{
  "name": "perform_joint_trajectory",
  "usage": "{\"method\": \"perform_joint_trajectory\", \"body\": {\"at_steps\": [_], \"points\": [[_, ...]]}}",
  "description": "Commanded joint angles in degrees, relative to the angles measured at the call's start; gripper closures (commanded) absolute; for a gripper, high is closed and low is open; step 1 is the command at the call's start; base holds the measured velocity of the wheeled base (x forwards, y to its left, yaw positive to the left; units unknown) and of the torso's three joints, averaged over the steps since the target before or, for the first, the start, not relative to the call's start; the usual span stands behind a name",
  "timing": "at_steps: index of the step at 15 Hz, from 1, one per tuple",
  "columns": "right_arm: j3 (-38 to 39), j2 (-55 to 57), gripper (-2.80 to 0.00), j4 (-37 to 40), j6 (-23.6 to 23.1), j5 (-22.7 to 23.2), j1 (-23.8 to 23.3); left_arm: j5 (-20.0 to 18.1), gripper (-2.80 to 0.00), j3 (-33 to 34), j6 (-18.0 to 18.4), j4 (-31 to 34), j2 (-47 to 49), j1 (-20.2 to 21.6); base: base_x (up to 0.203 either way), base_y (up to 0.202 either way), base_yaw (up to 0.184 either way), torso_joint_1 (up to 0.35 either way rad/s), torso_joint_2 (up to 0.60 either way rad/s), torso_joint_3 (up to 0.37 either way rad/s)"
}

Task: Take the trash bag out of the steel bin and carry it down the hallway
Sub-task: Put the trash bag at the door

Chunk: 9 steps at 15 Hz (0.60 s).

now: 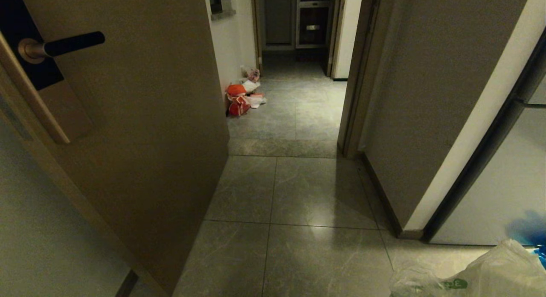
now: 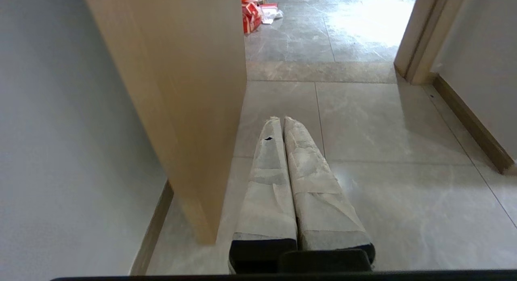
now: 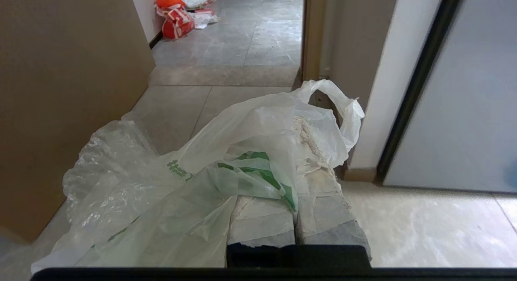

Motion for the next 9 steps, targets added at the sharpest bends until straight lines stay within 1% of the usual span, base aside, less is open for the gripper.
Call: {"method": "perform_joint_trajectory", "body": {"at_steps": [1, 9], "points": [[0.8, 0.1, 0.0, 0.0, 0.0, 0.0, 0.0, 0.0, 0.0, 0.1, 0.0, 0.0, 0.1, 0.0, 0.189, 0.0, 0.005, -0.001, 0.0, 0.007], [0.8, 0.1, 0.0, 0.0, 0.0, 0.0, 0.0, 0.0, 0.0, 0.0, 0.0, -0.1, 0.0, 0.0, 0.193, 0.0, 0.001, 0.003, 0.01, 0.004]]}}
